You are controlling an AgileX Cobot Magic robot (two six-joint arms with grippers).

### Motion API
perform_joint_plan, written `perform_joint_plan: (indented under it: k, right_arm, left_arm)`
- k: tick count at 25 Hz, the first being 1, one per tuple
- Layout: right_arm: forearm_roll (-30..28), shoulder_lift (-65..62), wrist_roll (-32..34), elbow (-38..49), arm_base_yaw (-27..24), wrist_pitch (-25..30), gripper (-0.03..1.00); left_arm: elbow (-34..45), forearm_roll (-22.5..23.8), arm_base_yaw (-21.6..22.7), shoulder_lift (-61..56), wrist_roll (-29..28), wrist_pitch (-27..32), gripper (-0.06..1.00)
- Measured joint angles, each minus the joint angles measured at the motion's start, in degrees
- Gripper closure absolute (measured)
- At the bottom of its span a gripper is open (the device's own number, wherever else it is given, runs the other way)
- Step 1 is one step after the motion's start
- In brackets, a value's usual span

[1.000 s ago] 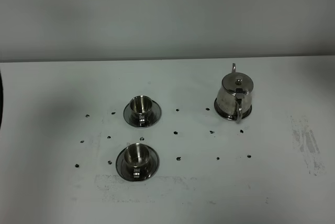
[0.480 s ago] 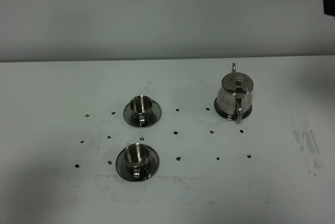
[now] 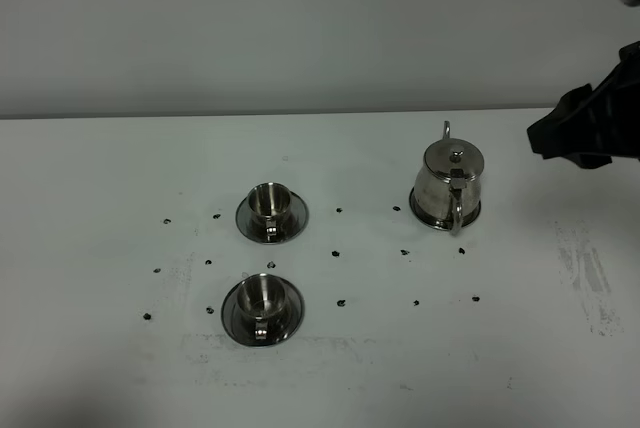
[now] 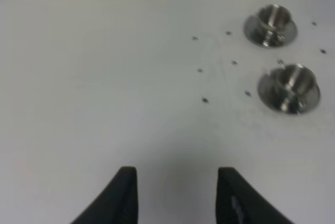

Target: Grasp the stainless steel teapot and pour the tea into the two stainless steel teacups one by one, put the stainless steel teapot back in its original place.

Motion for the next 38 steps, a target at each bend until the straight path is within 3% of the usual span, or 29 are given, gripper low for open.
perform_joint_plan:
  k: [4,9,18,26,32,38]
  right_arm:
    - [-7.05,0.0,5.47,0.51,3.5,-0.36,0.54]
    - [-13.23,0.0,10.73,0.51,4.57,-0.4,0.54]
    - [-15.16,0.25,13.63,0.51,4.59,-0.64,0.54]
    - [-13.86,7.1,14.32,0.51,5.7,-1.58,0.54]
    - [-13.36,10.5,15.45,0.51,9.53,-4.38,0.54]
    - [-13.36,12.47,17.13,0.51,9.74,-6.06,0.54]
  left_arm:
    - [7.51,0.4,-3.62,-4.06,-0.02,0.73,0.57]
    - [15.14,0.46,-4.03,-10.69,1.1,-1.01,0.57]
    - [16.5,0.31,-5.58,-15.98,1.56,-3.03,0.57]
    - [16.5,0.37,-13.12,-15.97,1.56,-3.03,0.57]
    - [16.5,0.37,-13.3,-15.97,1.56,-3.03,0.57]
    - [16.5,0.42,-13.3,-15.97,1.56,-3.03,0.57]
